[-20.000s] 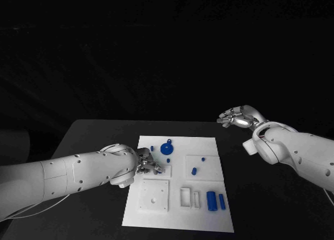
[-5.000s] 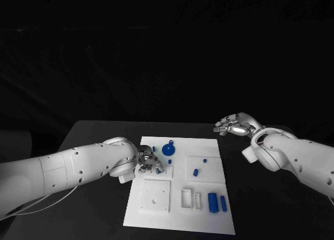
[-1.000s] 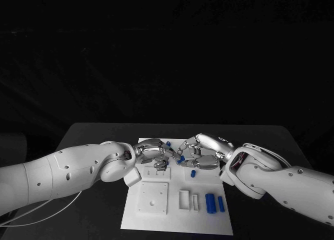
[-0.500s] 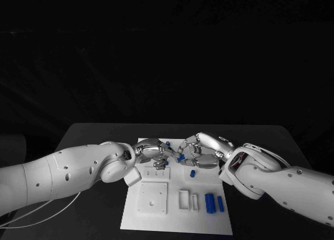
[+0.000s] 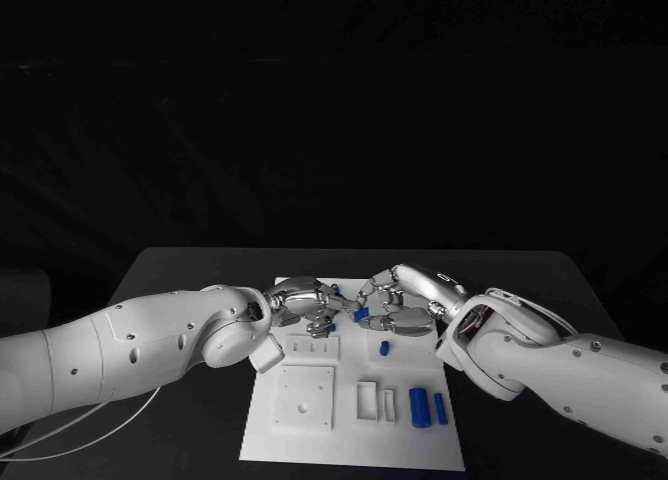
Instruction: Assemble the parts on the task board
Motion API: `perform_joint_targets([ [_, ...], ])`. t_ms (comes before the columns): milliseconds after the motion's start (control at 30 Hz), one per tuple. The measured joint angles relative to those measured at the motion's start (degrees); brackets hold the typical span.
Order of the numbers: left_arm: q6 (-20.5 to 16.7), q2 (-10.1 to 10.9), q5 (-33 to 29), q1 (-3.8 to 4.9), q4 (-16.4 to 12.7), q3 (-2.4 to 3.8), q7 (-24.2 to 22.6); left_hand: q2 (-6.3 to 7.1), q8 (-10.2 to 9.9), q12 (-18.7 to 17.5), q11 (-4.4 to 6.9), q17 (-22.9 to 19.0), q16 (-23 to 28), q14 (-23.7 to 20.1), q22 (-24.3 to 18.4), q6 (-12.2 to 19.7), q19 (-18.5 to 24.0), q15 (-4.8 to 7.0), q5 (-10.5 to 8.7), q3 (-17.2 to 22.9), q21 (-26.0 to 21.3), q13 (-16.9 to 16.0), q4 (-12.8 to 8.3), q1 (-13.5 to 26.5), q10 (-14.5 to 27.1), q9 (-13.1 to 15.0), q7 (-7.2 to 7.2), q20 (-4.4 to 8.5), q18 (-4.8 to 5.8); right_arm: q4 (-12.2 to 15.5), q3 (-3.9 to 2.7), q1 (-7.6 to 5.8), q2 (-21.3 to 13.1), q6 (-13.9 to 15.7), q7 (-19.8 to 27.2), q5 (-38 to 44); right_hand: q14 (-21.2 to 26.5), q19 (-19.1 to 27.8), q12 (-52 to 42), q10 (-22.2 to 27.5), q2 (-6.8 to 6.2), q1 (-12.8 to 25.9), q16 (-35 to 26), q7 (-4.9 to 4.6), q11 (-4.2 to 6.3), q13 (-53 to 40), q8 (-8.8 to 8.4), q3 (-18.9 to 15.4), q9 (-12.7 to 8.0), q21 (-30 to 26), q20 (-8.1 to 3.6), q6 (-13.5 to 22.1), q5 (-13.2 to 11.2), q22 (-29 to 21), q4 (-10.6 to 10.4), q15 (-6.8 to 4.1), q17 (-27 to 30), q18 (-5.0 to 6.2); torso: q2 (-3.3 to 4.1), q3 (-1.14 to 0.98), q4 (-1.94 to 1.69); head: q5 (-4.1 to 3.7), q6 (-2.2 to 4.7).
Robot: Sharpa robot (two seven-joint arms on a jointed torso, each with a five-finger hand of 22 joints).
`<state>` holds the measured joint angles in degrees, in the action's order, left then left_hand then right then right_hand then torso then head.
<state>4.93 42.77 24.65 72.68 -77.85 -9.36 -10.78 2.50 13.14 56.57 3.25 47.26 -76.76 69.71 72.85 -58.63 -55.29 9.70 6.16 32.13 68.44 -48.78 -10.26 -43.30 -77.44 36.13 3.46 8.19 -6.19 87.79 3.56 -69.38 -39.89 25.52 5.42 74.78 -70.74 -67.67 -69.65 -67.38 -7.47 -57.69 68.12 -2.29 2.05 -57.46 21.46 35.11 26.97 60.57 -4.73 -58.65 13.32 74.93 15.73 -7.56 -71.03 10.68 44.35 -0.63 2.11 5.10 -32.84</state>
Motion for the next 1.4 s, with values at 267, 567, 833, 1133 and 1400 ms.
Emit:
perform_joint_targets([
  [267,-0.4,0.0,-0.2,0.00,-0.1,-0.01,0.4,1.42,0.0,0.0,0.00,-0.1,0.0,0.0,0.0,0.0,0.0,-0.01,-0.35,-0.2,-0.2,0.0,0.8,0.6,0.0,0.0,-0.01,0.00,0.00,0.1,0.00,0.08,0.1,1.7,-1.8,1.2,-0.4,-0.4,0.3,-0.5,-0.32,0.3,0.0,0.07,0.13,-0.1,0.00,0.5,0.0,0.0,-0.04,-0.3,0.3,0.0,-0.5,-0.24,0.3,0.00,-0.01,0.01,0.00,-0.07,0.04],
  [567,-0.4,-0.1,-0.3,0.00,-0.2,-0.01,0.6,1.42,0.0,0.2,0.02,-0.1,0.0,0.0,0.0,0.0,0.0,-0.02,-0.34,0.0,-0.2,0.0,1.0,0.6,0.0,0.0,-0.01,0.00,0.00,0.1,0.00,0.11,0.4,2.7,-2.9,2.0,-0.4,-0.5,0.5,-0.6,-0.55,0.5,0.0,0.06,0.20,-0.2,-0.02,0.7,0.1,0.0,-0.08,-0.4,0.3,0.0,-0.7,-0.21,0.4,0.00,-0.01,0.01,0.00,-0.08,0.10],
  [833,-0.4,-0.3,-0.3,0.00,-0.1,-0.01,0.6,1.42,0.0,0.2,0.02,-0.1,0.0,0.0,0.0,0.1,0.0,-0.03,-0.34,0.0,-0.2,0.0,1.0,0.6,0.0,0.1,-0.05,0.00,0.00,0.0,0.00,0.12,0.5,2.7,-3.1,2.2,-0.5,-0.5,0.5,-0.6,-0.70,0.7,0.0,0.05,0.20,-0.1,-0.07,0.9,0.2,0.0,-0.07,-0.4,0.3,0.0,-0.9,-0.12,0.5,0.00,-0.01,-0.01,0.00,-0.01,0.13],
  [1133,-0.4,-0.4,-0.6,0.02,0.1,-0.01,0.6,0.08,0.0,0.2,0.03,-0.1,0.0,-0.1,0.1,0.1,0.0,-0.12,-0.35,0.4,-0.2,0.0,0.6,-0.7,0.0,0.2,-0.11,0.00,0.00,0.1,0.03,0.14,0.6,2.6,-3.2,2.3,-0.6,-0.7,0.5,-0.6,-0.70,0.7,0.0,0.04,0.20,-0.1,-0.25,0.9,0.2,0.0,-0.26,-0.4,0.2,0.0,-0.9,-0.03,0.5,0.00,0.00,-0.02,0.02,0.03,0.08],
  [1400,-0.3,-0.5,-0.8,0.02,0.1,0.00,0.6,-2.62,0.4,0.2,0.04,-0.1,0.0,0.0,0.4,-0.9,0.0,-0.21,0.45,0.3,-0.2,0.2,-1.3,-2.0,-0.1,0.6,-0.32,0.00,0.00,-0.1,0.03,0.14,0.6,2.6,-3.2,2.3,-0.6,-0.8,0.7,-0.6,-0.70,0.7,0.0,0.00,0.20,-0.1,-0.52,0.9,0.2,0.0,-0.18,-0.4,0.2,0.0,-0.9,0.00,0.5,-0.01,0.00,0.01,-0.01,0.04,0.08],
])
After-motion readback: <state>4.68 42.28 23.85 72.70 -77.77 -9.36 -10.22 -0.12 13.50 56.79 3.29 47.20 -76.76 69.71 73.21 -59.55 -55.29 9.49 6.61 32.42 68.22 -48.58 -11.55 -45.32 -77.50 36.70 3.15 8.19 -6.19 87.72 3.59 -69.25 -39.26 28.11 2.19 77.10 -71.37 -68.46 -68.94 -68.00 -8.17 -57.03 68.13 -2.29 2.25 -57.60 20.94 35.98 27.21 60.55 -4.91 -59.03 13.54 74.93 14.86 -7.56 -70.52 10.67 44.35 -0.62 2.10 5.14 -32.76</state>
